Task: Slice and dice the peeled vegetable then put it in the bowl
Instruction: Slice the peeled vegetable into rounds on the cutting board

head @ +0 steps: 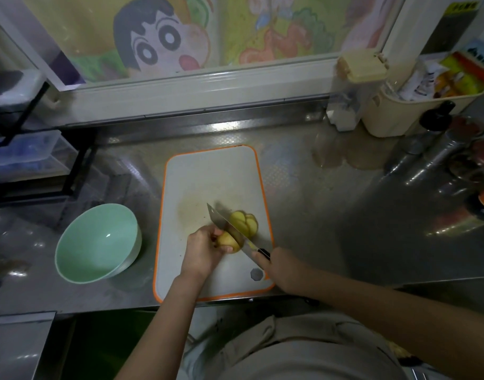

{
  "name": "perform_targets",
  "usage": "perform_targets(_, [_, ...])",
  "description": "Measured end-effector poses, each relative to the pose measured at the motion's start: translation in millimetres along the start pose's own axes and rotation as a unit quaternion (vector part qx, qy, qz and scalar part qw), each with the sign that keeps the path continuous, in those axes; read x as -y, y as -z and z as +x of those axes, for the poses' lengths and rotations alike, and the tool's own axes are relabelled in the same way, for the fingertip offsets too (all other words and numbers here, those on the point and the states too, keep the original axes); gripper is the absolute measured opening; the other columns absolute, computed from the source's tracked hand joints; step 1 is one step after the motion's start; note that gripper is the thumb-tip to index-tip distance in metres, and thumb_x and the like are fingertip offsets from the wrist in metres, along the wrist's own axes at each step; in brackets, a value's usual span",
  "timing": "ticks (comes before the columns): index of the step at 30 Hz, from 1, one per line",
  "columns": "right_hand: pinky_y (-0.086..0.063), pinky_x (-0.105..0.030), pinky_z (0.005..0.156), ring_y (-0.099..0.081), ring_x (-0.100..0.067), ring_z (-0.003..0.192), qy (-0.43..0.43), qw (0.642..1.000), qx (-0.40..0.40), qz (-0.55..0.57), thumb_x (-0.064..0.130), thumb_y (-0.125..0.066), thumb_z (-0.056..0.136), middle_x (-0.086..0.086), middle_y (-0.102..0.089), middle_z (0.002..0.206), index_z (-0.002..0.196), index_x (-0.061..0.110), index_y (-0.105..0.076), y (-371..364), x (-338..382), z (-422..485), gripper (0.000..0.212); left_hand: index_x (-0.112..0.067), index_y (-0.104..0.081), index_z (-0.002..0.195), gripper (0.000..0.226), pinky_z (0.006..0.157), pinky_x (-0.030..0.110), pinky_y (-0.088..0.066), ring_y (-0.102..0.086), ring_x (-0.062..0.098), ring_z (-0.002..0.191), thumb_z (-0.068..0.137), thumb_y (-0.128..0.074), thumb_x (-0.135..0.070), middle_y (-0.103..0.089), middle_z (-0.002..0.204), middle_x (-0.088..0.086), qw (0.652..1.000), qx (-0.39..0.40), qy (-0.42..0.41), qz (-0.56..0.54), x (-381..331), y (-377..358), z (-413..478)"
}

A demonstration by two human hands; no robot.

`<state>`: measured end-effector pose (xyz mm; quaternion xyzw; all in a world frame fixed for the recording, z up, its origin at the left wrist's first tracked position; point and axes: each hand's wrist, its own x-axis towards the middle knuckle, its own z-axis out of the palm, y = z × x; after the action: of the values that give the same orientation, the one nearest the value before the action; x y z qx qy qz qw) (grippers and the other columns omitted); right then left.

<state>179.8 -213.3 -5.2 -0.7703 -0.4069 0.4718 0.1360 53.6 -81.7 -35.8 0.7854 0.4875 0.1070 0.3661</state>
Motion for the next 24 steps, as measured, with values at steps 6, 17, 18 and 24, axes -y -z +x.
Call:
perform_targets(6, [-0.029, -0.013, 0.052, -0.036, -0.007, 0.056, 0.017, 1.0, -0.017, 0.01, 0.043, -0.028, 0.101, 0.0, -0.041, 0.065, 0.063, 0.018, -0.035, -6, 6, 6, 0.047, -0.007, -0.064, 0.097, 0.039, 0.07, 0.014, -0.038, -0.056, 0.013, 0.081, 0.063, -0.084, -0.011, -0.06, 0.087, -0.002, 1.0, -0.006, -0.002, -0.004, 0, 1, -3])
perform_targets(17, [-0.027, -0.019, 0.041, -0.042, -0.015, 0.049, 0.008, 0.999, -0.039, 0.003, 0.036, -0.037, 0.101, -0.001, -0.039, 0.057, 0.066, 0.017, -0.041, -24, 8, 40, 0.04, -0.003, -0.065, 0.093, 0.039, 0.061, 0.003, -0.038, -0.056, 0.013, 0.077, 0.06, -0.085, -0.007, -0.059, 0.085, 0.0, 0.999, -0.015, -0.011, -0.027, 1, -1, -8])
perform_targets(18, [-0.028, -0.02, 0.044, -0.048, -0.017, 0.053, 0.012, 0.999, -0.036, 0.007, 0.033, -0.039, 0.101, 0.0, -0.039, 0.058, 0.064, 0.023, -0.036, -23, 6, 41, 0.038, -0.003, -0.065, 0.093, 0.039, 0.061, 0.004, -0.037, -0.056, 0.012, 0.077, 0.06, -0.085, -0.007, -0.059, 0.085, -0.001, 1.0, -0.013, -0.008, -0.026, 1, -1, -8])
perform_targets(24, [-0.034, -0.027, 0.055, -0.054, -0.027, 0.067, 0.009, 0.999, -0.037, 0.03, 0.041, -0.037, 0.1, -0.008, -0.049, 0.067, 0.067, 0.012, -0.046, -8, 8, 48, 0.045, -0.003, -0.063, 0.096, 0.04, 0.062, 0.003, -0.039, -0.056, 0.013, 0.081, 0.061, -0.083, -0.004, -0.058, 0.09, 0.0, 1.0, -0.011, -0.006, -0.024, 4, -2, -7])
